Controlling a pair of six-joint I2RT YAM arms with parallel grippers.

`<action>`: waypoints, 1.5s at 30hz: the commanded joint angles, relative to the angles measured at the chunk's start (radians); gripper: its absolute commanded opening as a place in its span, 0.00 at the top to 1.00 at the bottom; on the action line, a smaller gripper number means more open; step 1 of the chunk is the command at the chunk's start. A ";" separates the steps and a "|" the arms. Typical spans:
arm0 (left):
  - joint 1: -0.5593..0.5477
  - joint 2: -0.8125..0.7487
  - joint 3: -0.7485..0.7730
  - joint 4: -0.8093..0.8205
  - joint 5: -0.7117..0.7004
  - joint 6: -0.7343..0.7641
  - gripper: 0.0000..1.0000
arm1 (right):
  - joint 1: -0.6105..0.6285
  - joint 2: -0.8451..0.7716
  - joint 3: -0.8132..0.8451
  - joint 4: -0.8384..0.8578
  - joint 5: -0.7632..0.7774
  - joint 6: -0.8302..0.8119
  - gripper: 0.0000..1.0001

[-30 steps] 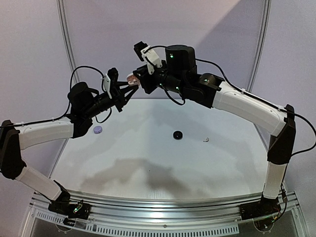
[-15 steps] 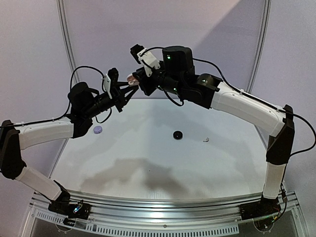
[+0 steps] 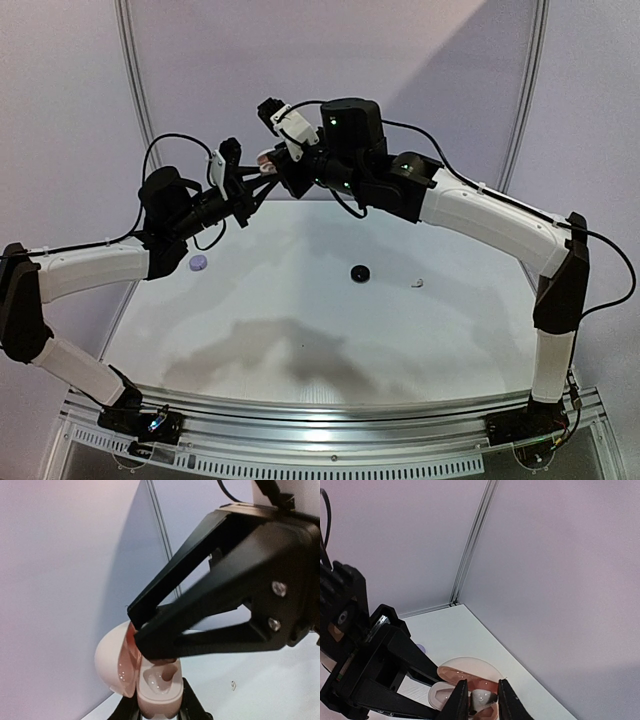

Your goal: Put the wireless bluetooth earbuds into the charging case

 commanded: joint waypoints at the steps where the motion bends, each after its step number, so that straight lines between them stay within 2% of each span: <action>1: -0.011 -0.009 0.002 0.052 0.008 0.006 1.00 | 0.005 0.036 0.011 -0.052 0.012 0.008 0.72; 10: -0.006 -0.014 -0.007 0.043 0.003 0.003 1.00 | 0.005 0.004 0.011 -0.028 0.017 0.041 0.55; 15: -0.003 -0.018 -0.012 0.024 -0.002 -0.007 1.00 | 0.005 -0.047 0.012 -0.002 0.023 0.064 0.37; 20: 0.002 -0.023 -0.020 -0.004 -0.013 -0.028 1.00 | -0.023 -0.140 0.019 0.033 -0.105 0.142 0.30; 24: 0.002 -0.025 -0.023 -0.007 -0.011 -0.038 1.00 | -0.088 -0.226 -0.011 0.087 -0.282 0.296 0.29; 26: 0.002 -0.026 -0.023 -0.007 -0.010 -0.040 1.00 | -0.126 -0.267 -0.040 0.106 -0.294 0.375 0.29; 28: 0.003 -0.026 -0.025 -0.007 -0.009 -0.038 1.00 | -0.184 -0.298 -0.058 0.068 -0.228 0.445 0.31; 31: 0.003 -0.030 -0.027 -0.007 -0.007 -0.040 1.00 | -0.311 -0.294 -0.055 -0.135 -0.124 0.617 0.37; 34: 0.004 -0.033 -0.028 -0.011 -0.006 -0.039 1.00 | -0.431 -0.241 -0.051 -0.392 -0.077 0.783 0.51; 38: 0.005 -0.038 -0.029 -0.020 -0.003 -0.033 1.00 | -0.519 -0.119 -0.062 -0.665 -0.041 0.864 0.54; 41: 0.005 -0.040 -0.028 -0.027 0.000 -0.032 1.00 | -0.558 -0.038 -0.078 -0.776 -0.073 0.900 0.54; 45: 0.005 -0.044 -0.030 -0.030 0.005 -0.034 1.00 | -0.578 0.040 -0.164 -0.783 -0.061 0.935 0.53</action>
